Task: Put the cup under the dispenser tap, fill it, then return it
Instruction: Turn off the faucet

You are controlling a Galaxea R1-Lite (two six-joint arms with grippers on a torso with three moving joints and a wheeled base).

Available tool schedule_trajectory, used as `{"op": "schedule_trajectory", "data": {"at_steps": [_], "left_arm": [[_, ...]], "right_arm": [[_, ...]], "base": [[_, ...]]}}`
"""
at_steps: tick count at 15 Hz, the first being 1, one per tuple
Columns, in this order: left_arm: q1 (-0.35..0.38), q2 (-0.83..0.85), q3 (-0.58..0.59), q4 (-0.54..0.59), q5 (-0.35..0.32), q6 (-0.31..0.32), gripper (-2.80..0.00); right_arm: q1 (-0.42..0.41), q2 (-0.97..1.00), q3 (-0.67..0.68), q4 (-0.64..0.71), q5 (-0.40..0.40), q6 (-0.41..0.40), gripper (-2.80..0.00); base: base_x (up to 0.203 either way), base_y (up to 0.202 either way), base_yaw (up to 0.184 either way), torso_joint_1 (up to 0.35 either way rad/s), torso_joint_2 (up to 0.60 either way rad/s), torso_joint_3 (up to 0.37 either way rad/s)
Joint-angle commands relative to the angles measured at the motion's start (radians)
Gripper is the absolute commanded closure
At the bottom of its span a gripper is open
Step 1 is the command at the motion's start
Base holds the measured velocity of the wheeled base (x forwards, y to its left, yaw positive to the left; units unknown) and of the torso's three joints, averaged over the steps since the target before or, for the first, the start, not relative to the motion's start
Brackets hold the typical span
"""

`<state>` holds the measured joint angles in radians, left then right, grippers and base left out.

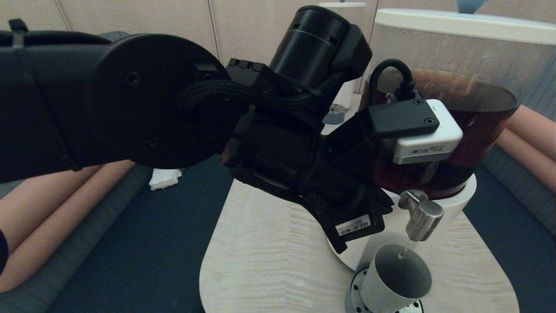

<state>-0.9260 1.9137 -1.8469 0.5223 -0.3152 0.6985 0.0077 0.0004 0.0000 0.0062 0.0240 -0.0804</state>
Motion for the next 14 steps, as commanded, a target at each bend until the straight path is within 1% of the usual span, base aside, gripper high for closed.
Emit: {"op": "schedule_trajectory", "data": {"at_steps": [1, 11, 14], "left_arm": [[-0.004, 0.012, -0.013, -0.006, -0.002, 0.004, 0.0], [-0.016, 0.059, -0.053, -0.026, -0.002, 0.002, 0.0], [-0.016, 0.078, -0.069, -0.061, -0.002, 0.001, 0.0]], "right_arm": [[0.0, -0.008, 0.009, 0.0, 0.001, -0.001, 0.0], [0.001, -0.008, 0.009, 0.0, 0.001, -0.001, 0.0], [0.0, -0.008, 0.009, 0.0, 0.001, -0.001, 0.0]], "base": [[0.0, 0.0, 0.0, 0.0, 0.0, 0.0], [0.0, 0.0, 0.0, 0.0, 0.0, 0.0], [0.0, 0.0, 0.0, 0.0, 0.0, 0.0]]}}
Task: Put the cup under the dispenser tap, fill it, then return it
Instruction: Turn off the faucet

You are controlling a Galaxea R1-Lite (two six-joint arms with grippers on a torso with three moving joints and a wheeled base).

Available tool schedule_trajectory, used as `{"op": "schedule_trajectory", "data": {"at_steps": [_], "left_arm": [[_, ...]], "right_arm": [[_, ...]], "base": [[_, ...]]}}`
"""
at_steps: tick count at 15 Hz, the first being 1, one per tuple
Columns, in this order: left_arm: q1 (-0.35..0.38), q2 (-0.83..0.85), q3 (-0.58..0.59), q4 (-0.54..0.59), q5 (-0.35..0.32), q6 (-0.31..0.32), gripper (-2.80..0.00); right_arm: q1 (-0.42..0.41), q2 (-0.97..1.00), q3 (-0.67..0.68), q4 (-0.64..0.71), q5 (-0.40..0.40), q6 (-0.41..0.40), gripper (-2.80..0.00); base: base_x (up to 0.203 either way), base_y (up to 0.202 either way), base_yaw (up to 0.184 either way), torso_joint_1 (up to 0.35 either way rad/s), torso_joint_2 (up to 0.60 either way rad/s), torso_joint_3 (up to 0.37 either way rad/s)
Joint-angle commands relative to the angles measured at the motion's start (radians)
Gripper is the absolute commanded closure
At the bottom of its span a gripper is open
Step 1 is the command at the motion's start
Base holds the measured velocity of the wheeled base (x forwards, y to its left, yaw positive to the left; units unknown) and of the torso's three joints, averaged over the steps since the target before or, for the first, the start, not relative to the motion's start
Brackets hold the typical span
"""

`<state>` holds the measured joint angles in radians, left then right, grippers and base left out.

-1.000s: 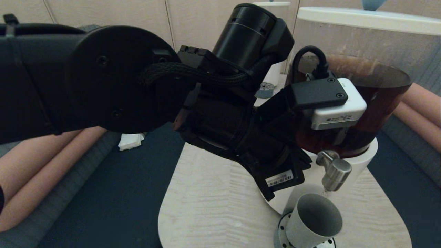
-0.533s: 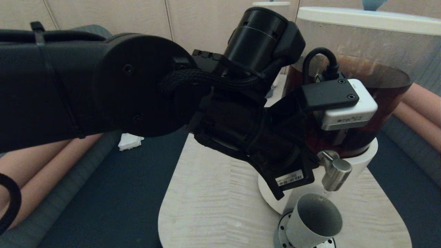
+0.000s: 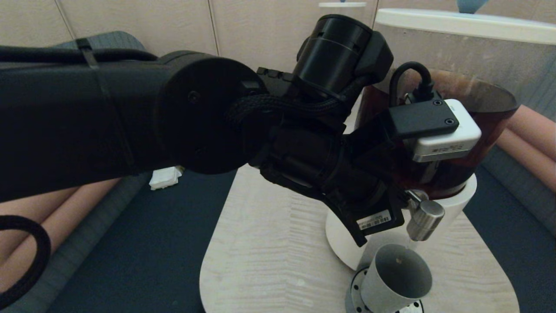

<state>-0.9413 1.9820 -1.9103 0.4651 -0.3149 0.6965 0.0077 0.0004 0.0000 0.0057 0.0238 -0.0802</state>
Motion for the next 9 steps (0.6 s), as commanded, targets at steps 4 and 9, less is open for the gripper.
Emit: {"op": "schedule_trajectory", "data": {"at_steps": [4, 9], "left_arm": [[-0.008, 0.024, -0.015, -0.023, -0.003, 0.006, 0.0], [-0.011, 0.038, -0.013, -0.082, -0.003, 0.008, 0.0]], "right_arm": [[0.0, -0.008, 0.009, 0.0, 0.001, -0.001, 0.0], [0.002, -0.008, 0.009, 0.0, 0.001, -0.001, 0.0]], "base": [[0.0, 0.0, 0.0, 0.0, 0.0, 0.0], [0.0, 0.0, 0.0, 0.0, 0.0, 0.0]]}}
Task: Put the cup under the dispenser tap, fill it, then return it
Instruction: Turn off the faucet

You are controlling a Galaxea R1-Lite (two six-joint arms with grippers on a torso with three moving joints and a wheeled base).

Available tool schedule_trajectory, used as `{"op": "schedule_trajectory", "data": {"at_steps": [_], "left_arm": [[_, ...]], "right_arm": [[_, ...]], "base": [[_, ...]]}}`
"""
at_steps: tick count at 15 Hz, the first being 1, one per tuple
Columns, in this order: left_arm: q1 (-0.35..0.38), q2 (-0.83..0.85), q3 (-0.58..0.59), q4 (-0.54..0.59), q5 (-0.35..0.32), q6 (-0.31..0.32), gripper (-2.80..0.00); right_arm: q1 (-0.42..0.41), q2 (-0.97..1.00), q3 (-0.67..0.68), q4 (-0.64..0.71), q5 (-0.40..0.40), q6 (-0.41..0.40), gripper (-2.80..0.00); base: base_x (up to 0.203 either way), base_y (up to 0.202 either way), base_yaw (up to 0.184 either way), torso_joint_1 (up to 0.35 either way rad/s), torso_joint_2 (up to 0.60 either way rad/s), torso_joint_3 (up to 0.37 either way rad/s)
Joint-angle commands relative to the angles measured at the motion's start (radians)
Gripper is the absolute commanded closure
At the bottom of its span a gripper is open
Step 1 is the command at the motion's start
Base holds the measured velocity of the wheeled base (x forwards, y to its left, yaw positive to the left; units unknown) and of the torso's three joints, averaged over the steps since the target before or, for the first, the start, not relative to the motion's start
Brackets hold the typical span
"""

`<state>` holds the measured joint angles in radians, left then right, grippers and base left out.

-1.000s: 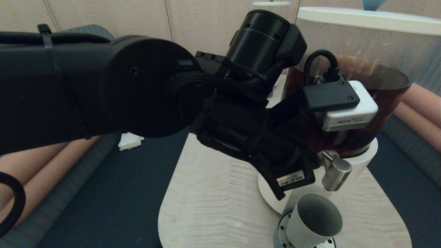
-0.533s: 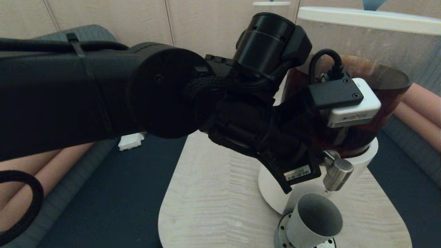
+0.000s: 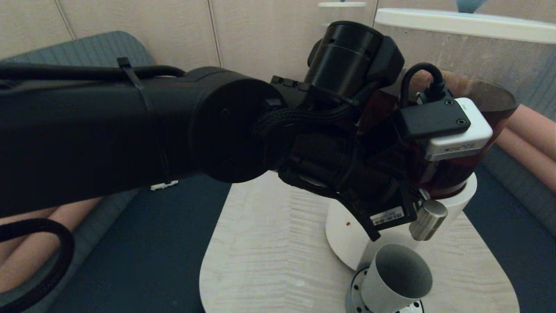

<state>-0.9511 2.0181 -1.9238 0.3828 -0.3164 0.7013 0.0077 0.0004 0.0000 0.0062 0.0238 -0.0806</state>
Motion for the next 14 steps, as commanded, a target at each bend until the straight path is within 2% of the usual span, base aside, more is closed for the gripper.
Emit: {"op": "schedule_trajectory", "data": {"at_steps": [1, 6, 11, 14], "left_arm": [[-0.005, 0.002, 0.0, -0.001, -0.002, 0.003, 0.0], [-0.005, 0.016, 0.0, -0.053, -0.003, 0.003, 0.0], [-0.003, 0.002, 0.014, -0.041, -0.001, 0.001, 0.0], [0.013, -0.072, 0.041, -0.023, 0.022, -0.003, 0.0]], "right_arm": [[0.0, -0.008, 0.009, 0.0, 0.001, -0.001, 0.0], [0.0, -0.008, 0.009, 0.0, 0.001, -0.001, 0.0], [0.0, -0.008, 0.009, 0.0, 0.001, -0.001, 0.0], [0.0, -0.008, 0.009, 0.0, 0.001, -0.001, 0.0]], "base": [[0.0, 0.0, 0.0, 0.0, 0.0, 0.0], [0.0, 0.0, 0.0, 0.0, 0.0, 0.0], [0.0, 0.0, 0.0, 0.0, 0.0, 0.0], [0.0, 0.0, 0.0, 0.0, 0.0, 0.0]]}}
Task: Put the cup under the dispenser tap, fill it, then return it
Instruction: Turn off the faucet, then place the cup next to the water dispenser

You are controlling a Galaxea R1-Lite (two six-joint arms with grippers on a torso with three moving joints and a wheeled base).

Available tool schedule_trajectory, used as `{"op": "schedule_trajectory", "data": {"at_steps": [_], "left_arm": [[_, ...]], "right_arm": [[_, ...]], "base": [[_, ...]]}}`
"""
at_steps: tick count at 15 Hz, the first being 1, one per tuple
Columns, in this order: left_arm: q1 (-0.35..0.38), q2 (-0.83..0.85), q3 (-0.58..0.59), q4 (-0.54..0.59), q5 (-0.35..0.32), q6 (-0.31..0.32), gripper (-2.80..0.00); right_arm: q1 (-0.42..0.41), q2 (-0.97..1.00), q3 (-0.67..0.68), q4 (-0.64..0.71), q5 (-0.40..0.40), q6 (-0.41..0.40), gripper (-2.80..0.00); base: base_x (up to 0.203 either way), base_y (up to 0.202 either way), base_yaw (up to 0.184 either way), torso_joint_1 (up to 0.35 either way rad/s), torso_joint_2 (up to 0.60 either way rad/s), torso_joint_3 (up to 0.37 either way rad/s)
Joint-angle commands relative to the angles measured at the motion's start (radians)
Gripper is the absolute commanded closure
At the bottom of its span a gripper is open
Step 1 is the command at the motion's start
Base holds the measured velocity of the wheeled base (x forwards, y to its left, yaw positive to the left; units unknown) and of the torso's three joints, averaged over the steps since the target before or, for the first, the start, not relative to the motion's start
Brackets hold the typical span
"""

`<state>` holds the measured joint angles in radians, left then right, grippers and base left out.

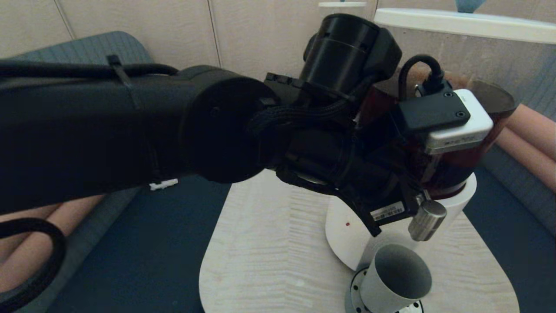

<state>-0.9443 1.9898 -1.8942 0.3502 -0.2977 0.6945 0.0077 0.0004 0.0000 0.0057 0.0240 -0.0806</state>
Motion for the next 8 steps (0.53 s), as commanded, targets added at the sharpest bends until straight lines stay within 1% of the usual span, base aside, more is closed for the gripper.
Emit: {"op": "schedule_trajectory", "data": {"at_steps": [1, 3, 5, 7, 8], "left_arm": [[0.021, -0.088, 0.049, 0.021, 0.019, -0.001, 0.0], [0.06, -0.199, 0.137, 0.061, 0.045, -0.018, 0.0], [0.125, -0.323, 0.209, 0.114, 0.056, -0.046, 0.0], [0.229, -0.478, 0.308, 0.152, 0.051, -0.115, 0.0], [0.287, -0.553, 0.357, 0.159, 0.027, -0.159, 0.0]], "right_arm": [[0.0, -0.008, 0.009, 0.0, 0.001, -0.001, 0.0], [0.0, -0.008, 0.009, 0.0, 0.001, -0.001, 0.0], [0.0, -0.008, 0.009, 0.0, 0.001, -0.001, 0.0], [0.0, -0.008, 0.009, 0.0, 0.001, -0.001, 0.0], [0.0, -0.008, 0.009, 0.0, 0.001, -0.001, 0.0]], "base": [[0.0, 0.0, 0.0, 0.0, 0.0, 0.0], [0.0, 0.0, 0.0, 0.0, 0.0, 0.0], [0.0, 0.0, 0.0, 0.0, 0.0, 0.0], [0.0, 0.0, 0.0, 0.0, 0.0, 0.0], [0.0, 0.0, 0.0, 0.0, 0.0, 0.0]]}}
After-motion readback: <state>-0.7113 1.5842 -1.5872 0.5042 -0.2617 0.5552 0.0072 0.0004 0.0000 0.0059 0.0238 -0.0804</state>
